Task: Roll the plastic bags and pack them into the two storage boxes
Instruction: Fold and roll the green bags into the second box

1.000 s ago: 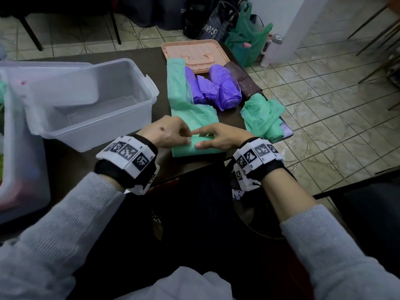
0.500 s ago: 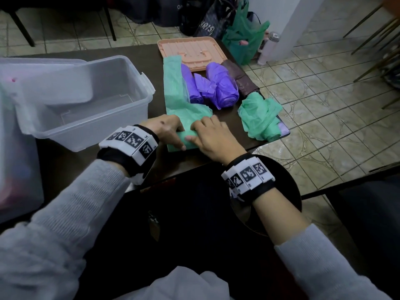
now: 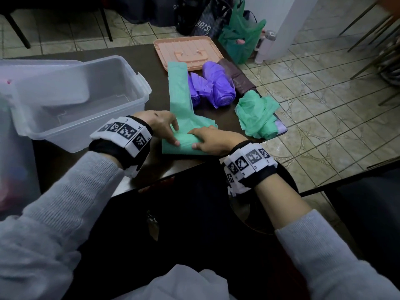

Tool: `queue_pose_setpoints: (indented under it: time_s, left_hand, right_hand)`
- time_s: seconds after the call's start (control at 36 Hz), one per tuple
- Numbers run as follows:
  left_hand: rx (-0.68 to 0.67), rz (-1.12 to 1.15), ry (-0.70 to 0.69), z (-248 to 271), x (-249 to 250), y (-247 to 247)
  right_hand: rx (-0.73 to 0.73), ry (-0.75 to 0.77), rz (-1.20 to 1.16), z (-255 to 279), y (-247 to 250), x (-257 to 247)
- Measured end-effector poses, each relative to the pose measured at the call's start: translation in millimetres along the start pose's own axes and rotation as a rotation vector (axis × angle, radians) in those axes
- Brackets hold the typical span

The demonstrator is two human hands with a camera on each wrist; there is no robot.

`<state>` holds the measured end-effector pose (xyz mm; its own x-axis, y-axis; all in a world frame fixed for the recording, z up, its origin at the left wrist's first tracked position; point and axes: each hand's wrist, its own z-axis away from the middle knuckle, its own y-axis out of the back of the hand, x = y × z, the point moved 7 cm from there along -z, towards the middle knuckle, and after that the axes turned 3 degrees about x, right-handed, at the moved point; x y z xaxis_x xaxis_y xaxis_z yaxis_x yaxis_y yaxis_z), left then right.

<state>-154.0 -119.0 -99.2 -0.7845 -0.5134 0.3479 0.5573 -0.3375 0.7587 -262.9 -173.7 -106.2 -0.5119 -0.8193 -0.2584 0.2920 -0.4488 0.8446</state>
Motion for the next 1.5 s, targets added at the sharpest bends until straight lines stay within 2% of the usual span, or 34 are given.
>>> queue_pose_setpoints:
  time_s: [0.08, 0.17, 0.28, 0.39, 0.53, 0.69, 0.83, 0.89, 1.17, 1.25, 1.36, 1.44, 1.5]
  left_hand:
    - [-0.048, 0.023, -0.017, 1, -1, -3]
    - [-0.044, 0.019, -0.034, 1, -2, -4]
    - [-0.016, -0.013, -0.011, 0, -6, -5]
    - [-0.014, -0.021, 0.014, 1, -9, -6]
    - [0.002, 0.012, 0.035, 1, -14, -7]
    - [0.150, 0.122, -0.027, 2, -13, 1]
    - [0.349, 0.169, -0.111, 7, -3, 13]
    - [0.385, 0.160, -0.123, 9, 1, 15]
    - [0.157, 0.100, -0.078, 18, -3, -2]
    - [0.150, 0.120, -0.087, 20, -3, -3]
    - [0.049, 0.130, -0.074, 20, -4, -9]
    - [-0.007, 0.135, -0.073, 19, -4, -10]
    - [-0.022, 0.122, -0.076, 18, -3, -9]
  right_hand:
    - [-0.069, -0.002, -0.082, 1, 2, 1]
    - [-0.045, -0.005, -0.152, -2, 3, 2]
    - [0.171, -0.001, -0.189, -3, 11, 3]
    - [0.365, 0.038, 0.029, 3, 13, -12]
    - [0.408, 0.058, 0.122, 11, -5, -24]
    - [0.471, 0.039, 0.253, 12, -17, -26]
    - [0.459, -0.019, 0.282, 4, -15, -28]
    - [0.452, -0.025, 0.255, 1, -11, -27]
    - [0.324, 0.025, 0.227, 0, -6, -25]
    - [0.246, 0.039, 0.200, 1, -8, -23]
    - [0.154, 0.043, 0.149, 2, -6, -21]
    - [0.134, 0.037, 0.127, 2, -4, -18]
    - [0.184, 0.039, 0.068, 3, 0, -19]
